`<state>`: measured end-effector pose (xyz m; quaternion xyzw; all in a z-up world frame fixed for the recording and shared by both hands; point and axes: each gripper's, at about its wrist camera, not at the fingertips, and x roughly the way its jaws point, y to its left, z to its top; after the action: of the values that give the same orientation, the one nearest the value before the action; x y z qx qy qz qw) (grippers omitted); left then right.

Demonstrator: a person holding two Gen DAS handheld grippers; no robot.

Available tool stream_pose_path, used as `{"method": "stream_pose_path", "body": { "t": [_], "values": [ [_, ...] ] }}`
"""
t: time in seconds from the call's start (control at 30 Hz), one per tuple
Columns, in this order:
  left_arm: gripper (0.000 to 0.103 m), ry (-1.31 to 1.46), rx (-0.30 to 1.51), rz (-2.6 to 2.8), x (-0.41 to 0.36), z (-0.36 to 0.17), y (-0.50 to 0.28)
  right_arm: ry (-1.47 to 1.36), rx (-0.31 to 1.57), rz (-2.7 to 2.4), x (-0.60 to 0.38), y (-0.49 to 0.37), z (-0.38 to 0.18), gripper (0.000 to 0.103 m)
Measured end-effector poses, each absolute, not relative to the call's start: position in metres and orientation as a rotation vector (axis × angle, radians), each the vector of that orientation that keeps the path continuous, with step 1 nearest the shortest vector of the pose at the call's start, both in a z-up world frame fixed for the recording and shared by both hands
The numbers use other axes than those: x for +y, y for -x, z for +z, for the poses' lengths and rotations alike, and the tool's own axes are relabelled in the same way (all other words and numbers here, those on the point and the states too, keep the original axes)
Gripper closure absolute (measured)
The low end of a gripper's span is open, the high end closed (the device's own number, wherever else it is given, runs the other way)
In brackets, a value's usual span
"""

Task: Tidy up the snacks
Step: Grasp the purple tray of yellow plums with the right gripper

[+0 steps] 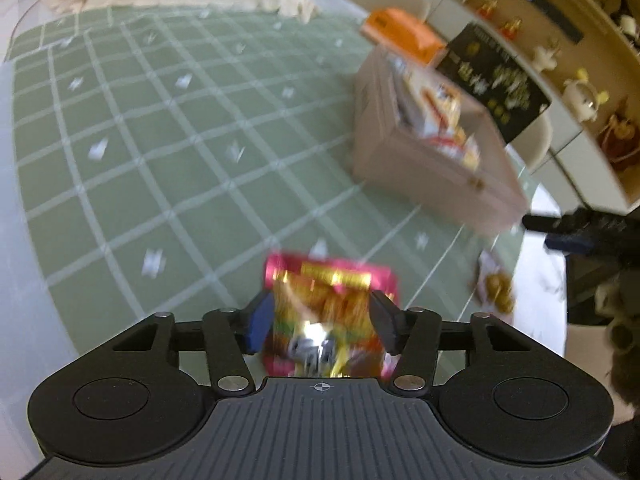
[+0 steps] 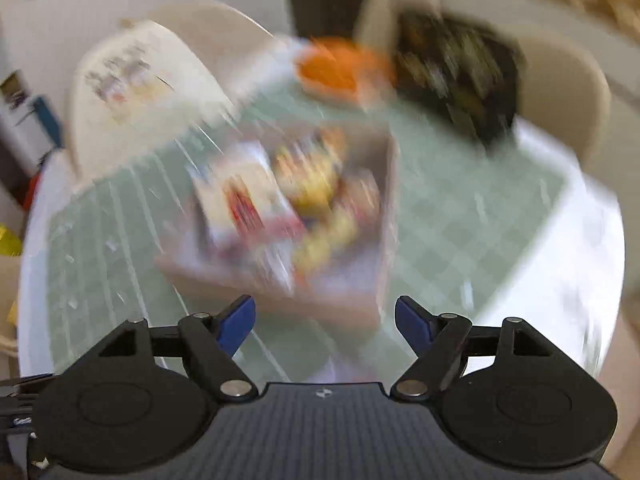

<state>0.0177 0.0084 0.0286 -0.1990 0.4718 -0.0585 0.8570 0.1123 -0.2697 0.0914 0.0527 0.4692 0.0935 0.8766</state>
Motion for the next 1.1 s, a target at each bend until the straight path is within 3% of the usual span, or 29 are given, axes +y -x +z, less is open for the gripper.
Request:
{"method": "stream_pose_path", "body": {
  "t": [0.17,0.2,0.37,0.47,0.6,0.73,0.77,0.8,0.97,1.03,1.07,1.1],
  "values": [
    [0.047,0.425,0.968,-0.148,0.011,0.039,-0.014,-0.115,1.102,0.107,-0.264,-0.101,0.028,0.024],
    [0.047,0.432,0.954,-0.164,0.010,0.044,-0.019,-0.091,1.089,0.092,-0.260,-0.099,0.023,0.019],
    [0.047,0.396,0.833,-0.266,-0.015,0.083,-0.079,-0.013,1.052,0.147,-0.244,-0.083,0.021,0.019],
    [0.047,0.327,0.796,-0.283,-0.042,0.093,-0.126,0.064,1.045,0.177,-0.240,-0.074,0.020,0.028],
    [0.050,0.227,0.836,-0.268,-0.076,0.082,-0.178,0.070,1.037,0.226,-0.249,-0.061,0.021,0.029],
    [0.051,0.147,0.870,-0.273,-0.103,0.061,-0.210,0.066,1.009,0.271,-0.257,-0.057,0.030,0.064],
    [0.051,0.140,0.880,-0.292,-0.109,0.056,-0.214,0.071,1.009,0.277,-0.258,-0.055,0.032,0.078],
    [0.051,0.137,0.883,-0.313,-0.115,0.052,-0.216,0.074,1.008,0.283,-0.259,-0.055,0.032,0.079],
    [0.058,0.216,0.894,-0.382,-0.110,0.058,-0.200,0.047,0.994,0.315,-0.270,-0.050,0.033,0.078],
    [0.058,0.226,0.881,-0.370,-0.098,0.065,-0.179,0.020,0.987,0.315,-0.277,-0.050,0.034,0.059],
    [0.058,0.241,0.879,-0.356,-0.088,0.066,-0.165,0.014,0.981,0.299,-0.279,-0.051,0.033,0.038],
    [0.059,0.255,0.880,-0.342,-0.080,0.067,-0.154,0.005,0.971,0.278,-0.281,-0.053,0.033,0.032]
  ]
}}
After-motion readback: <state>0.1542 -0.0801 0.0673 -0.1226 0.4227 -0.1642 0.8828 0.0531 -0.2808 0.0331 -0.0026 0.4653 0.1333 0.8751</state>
